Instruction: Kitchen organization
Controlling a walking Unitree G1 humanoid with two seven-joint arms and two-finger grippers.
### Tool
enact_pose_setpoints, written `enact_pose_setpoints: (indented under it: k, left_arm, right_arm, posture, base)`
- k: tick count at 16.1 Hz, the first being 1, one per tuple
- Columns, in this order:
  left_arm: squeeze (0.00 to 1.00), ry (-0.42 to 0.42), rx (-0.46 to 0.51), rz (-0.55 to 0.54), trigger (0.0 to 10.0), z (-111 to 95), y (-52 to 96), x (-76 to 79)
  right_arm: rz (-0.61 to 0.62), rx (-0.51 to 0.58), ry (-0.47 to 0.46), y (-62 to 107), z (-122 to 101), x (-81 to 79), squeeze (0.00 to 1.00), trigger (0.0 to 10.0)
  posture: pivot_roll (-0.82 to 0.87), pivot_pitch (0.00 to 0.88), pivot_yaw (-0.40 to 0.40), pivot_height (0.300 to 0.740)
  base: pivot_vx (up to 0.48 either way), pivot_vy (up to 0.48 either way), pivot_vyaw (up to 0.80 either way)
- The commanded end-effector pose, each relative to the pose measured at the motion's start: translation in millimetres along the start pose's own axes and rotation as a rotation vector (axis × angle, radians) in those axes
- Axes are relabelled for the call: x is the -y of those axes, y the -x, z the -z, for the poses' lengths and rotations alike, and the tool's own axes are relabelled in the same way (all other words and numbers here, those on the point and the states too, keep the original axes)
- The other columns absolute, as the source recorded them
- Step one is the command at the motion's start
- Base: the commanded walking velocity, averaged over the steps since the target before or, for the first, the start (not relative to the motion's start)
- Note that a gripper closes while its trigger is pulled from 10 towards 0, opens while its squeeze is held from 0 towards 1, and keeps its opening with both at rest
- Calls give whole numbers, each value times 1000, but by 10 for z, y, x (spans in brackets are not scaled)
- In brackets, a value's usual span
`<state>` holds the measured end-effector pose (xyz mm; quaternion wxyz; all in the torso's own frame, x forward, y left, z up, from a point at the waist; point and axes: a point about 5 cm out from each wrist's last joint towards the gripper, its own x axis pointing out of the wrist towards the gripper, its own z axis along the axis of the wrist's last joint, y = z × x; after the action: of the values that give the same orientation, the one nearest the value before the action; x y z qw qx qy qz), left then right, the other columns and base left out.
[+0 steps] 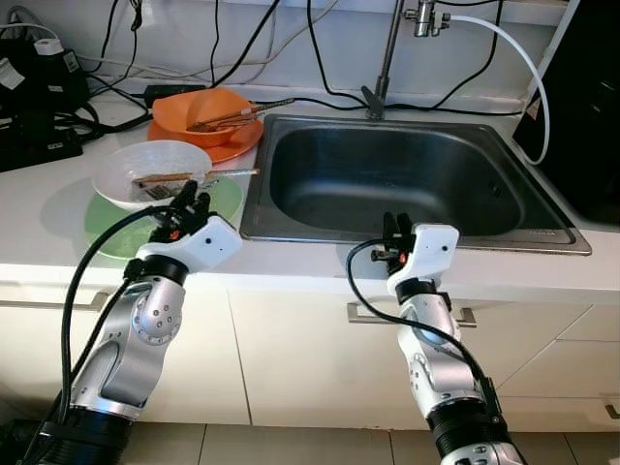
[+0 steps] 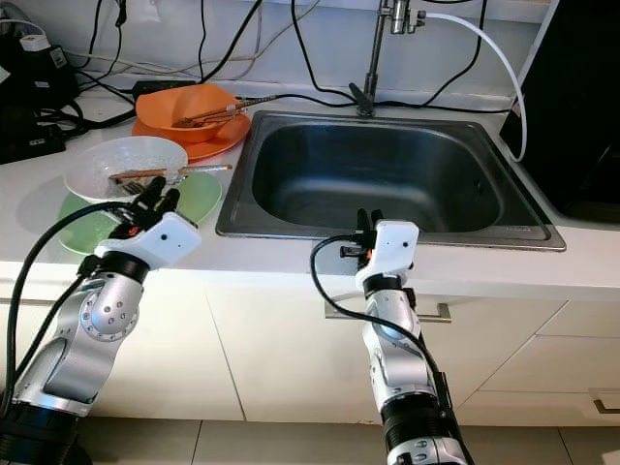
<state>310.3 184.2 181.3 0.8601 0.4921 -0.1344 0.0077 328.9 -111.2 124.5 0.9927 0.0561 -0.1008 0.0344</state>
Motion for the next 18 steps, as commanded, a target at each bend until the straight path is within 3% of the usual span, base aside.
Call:
enact_pose_setpoints:
  k: [1,5,6,7,8,13,18]
  left_arm:
    - [0,-12,17,-11,0,-42,-19,-30]
    - [0,8,34,-50,0,-103,-59,-123]
    - [0,38,38,-61,510,-121,-67,-146]
    - [0,88,40,-74,8824,-144,-77,-175]
    - [0,113,36,-82,10000,-146,-80,-190]
    - [0,260,42,-97,10000,-195,-110,-269]
    - [0,257,36,-94,10000,-185,-105,-279]
  right_arm:
    - [7,2,-3,-31,-23,14,0,10000]
    - [6,4,-4,-37,-30,10,0,10000]
    - [5,5,-4,-38,-31,10,0,10000]
    - [3,4,-3,-38,-29,9,0,10000]
    - [3,3,-2,-38,-30,10,0,10000]
    - [0,3,-3,-40,-31,7,0,10000]
    - [-5,1,-3,-45,-31,3,0,10000]
  posture:
    - [131,32,-19,740]
    - [130,31,-20,740]
    - [130,31,-20,740]
    - [130,31,-20,740]
    - [130,31,-22,740]
    - [129,29,-23,740]
    - [130,30,-25,740]
  base:
    - [0,0,0]
    - [0,0,0]
    - [0,0,0]
    - [0,0,0]
    - [0,0,0]
    - [0,0,0]
    - [0,0,0]
